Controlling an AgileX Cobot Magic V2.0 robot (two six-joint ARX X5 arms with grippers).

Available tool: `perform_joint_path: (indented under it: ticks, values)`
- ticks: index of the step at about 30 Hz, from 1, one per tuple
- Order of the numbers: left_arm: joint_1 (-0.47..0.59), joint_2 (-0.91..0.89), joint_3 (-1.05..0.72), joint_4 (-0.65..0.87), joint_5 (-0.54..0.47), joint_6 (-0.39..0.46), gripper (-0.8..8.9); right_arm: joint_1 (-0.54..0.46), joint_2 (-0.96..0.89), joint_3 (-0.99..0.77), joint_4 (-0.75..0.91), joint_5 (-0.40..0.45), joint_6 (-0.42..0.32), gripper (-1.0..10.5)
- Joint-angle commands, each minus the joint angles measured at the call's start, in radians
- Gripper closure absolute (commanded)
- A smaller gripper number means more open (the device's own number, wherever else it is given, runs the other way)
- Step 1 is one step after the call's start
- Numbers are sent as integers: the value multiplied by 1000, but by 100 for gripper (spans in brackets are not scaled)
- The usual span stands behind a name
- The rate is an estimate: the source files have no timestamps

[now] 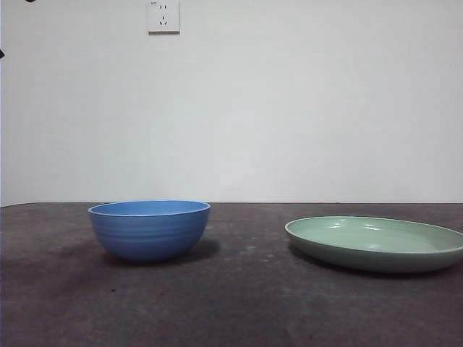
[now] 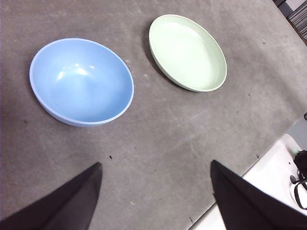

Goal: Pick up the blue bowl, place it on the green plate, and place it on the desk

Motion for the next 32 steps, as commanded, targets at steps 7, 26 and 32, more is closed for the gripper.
perform_joint_path:
  ticks: [7,26,32]
  values:
    - [-4,6,24,22,7,-31,434,2,4,17,3,-3,8,571]
    - [-116,362,278,45,-271,-67,440,2,3,17,3,-3,10,571]
    - [-146,535,337,52,-398,-62,440,2,3,17,3,-3,11,571]
